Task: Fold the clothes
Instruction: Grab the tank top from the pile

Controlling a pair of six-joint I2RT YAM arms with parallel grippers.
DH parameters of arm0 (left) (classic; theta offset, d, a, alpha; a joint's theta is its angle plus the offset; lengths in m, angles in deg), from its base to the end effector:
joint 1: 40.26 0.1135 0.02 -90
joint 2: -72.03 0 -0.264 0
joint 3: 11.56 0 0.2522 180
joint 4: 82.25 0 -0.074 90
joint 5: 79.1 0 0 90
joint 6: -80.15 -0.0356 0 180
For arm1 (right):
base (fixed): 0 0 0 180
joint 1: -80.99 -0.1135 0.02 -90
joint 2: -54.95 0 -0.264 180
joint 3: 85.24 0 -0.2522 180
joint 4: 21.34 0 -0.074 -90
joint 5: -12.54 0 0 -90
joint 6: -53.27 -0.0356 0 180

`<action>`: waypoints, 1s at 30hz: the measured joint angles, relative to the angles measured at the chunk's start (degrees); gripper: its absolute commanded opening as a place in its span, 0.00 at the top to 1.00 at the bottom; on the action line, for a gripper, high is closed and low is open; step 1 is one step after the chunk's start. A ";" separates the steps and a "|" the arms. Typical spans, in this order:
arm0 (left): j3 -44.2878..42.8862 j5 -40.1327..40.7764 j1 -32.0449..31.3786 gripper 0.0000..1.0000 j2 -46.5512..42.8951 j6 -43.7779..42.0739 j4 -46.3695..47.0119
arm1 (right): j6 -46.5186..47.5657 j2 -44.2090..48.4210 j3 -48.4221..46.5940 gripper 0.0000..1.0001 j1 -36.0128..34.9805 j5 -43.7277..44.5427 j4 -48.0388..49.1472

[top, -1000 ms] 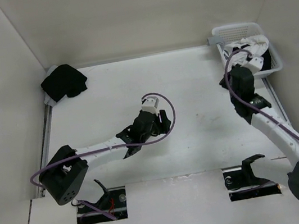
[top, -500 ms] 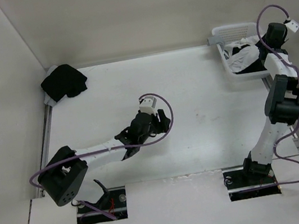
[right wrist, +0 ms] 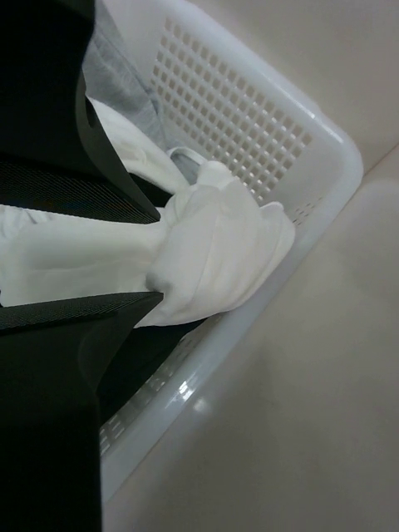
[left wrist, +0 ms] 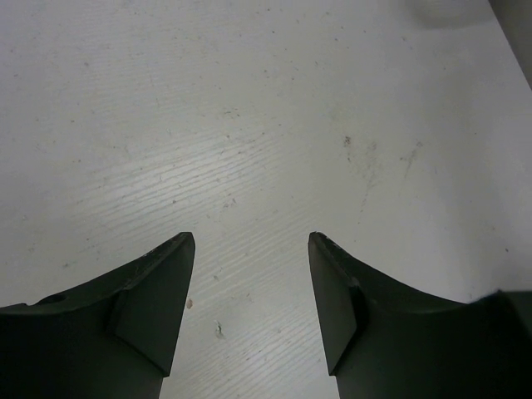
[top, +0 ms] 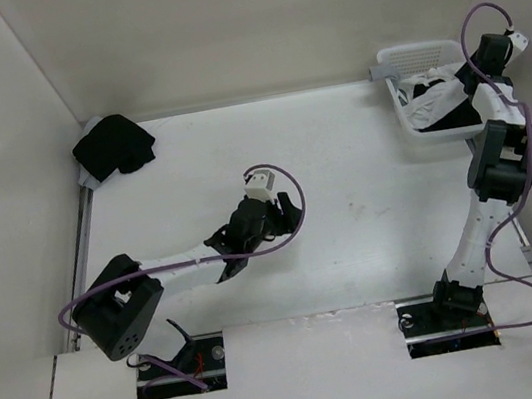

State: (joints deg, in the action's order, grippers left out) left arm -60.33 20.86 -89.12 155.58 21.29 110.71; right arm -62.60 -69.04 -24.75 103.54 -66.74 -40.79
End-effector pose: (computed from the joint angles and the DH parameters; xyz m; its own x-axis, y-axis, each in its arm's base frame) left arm 0.2012 -0.2209 0.1914 -0.5383 -0.1580 -0.8278 0.4180 0.8029 -0.4251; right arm 0.4764 -0.2050 0.2685 -0.1041 0.5075 -0.8554 0.6438 0.6900 0.3309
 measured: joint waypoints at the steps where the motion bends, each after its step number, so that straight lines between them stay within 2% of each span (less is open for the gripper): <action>1: 0.17 -0.37 0.44 0.45 0.15 0.33 0.48 | 0.00 -0.48 -0.15 0.54 0.00 0.02 -0.22; 9: 0.44 -1.64 1.70 0.45 0.72 1.42 1.36 | 1.68 -1.84 -0.17 0.49 -0.09 2.75 -1.36; 14: 0.44 -1.92 1.92 0.45 1.18 1.70 1.53 | 3.87 -2.21 0.04 0.47 -0.13 7.65 -1.62; 21: 0.46 -3.04 2.34 0.45 1.77 2.32 2.45 | 6.62 -2.10 3.43 0.84 -0.42 11.47 1.16; 26: 0.50 -3.15 2.54 0.45 1.86 2.36 2.71 | 7.06 -1.84 4.52 0.86 -0.83 11.41 3.48; 30: 0.50 -3.54 2.64 0.46 2.21 2.58 2.89 | 8.74 1.95 9.73 0.91 -2.08 12.26 7.63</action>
State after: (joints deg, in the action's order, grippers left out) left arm -59.82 17.32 -86.48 157.79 23.87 113.59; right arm -53.85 -67.09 -15.03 101.46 -54.47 -33.17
